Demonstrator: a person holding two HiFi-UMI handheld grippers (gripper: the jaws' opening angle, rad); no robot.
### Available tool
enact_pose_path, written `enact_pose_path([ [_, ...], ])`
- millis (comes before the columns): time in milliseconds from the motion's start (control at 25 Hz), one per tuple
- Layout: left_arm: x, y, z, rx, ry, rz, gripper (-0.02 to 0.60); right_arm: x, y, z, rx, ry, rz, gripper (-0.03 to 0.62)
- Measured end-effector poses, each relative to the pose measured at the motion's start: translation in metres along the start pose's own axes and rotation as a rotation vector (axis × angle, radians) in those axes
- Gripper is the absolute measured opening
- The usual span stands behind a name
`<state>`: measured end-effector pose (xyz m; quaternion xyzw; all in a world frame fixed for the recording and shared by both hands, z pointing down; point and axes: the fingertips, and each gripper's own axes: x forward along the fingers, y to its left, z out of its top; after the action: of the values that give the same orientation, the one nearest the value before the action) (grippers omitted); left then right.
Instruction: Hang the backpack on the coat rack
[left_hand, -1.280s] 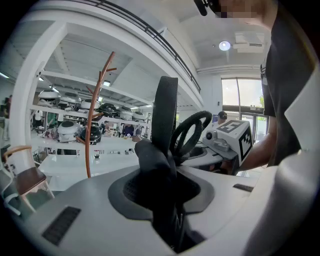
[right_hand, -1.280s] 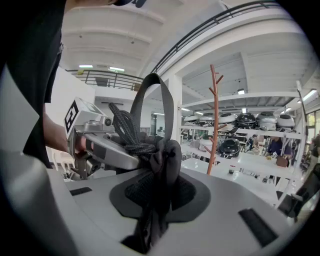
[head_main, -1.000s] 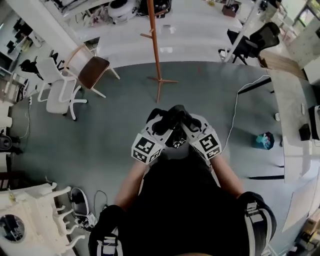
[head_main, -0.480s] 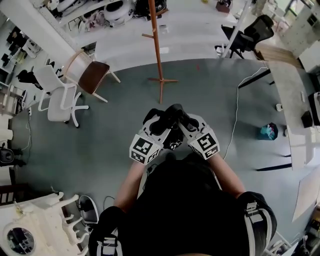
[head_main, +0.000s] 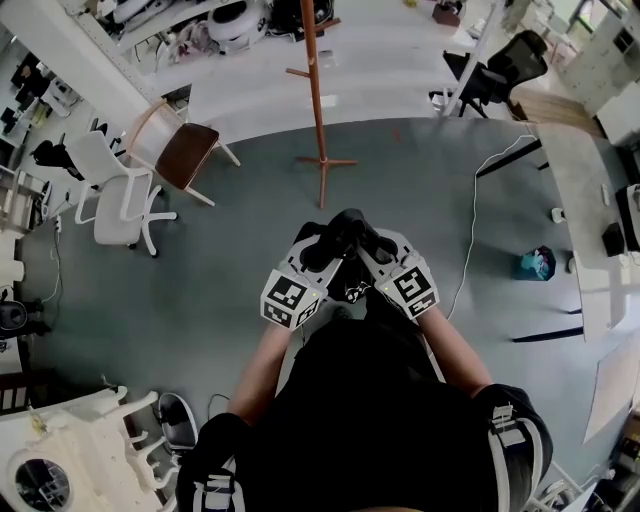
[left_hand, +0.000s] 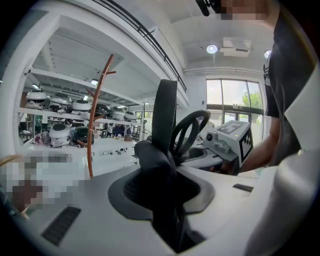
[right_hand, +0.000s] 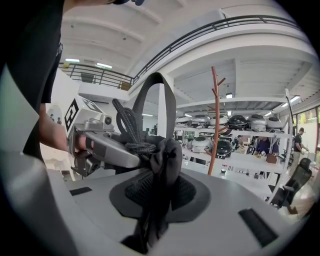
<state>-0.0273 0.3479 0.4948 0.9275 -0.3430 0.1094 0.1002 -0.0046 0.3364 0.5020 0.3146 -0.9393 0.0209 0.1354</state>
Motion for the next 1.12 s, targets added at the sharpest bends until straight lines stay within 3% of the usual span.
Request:
enact_pose_path([
  [360,0.035,0.026,0.016,-0.009,0.003,0.048,0.109,0.018,-0.044,0.004,0.009,-0.006,0.038,0.080],
  [1120,0.140,0.125,0.052,-0.070,0.008,0.166,0.109,0.095,-0.175,0.014,-0.018,0.011,0.156,0.080],
])
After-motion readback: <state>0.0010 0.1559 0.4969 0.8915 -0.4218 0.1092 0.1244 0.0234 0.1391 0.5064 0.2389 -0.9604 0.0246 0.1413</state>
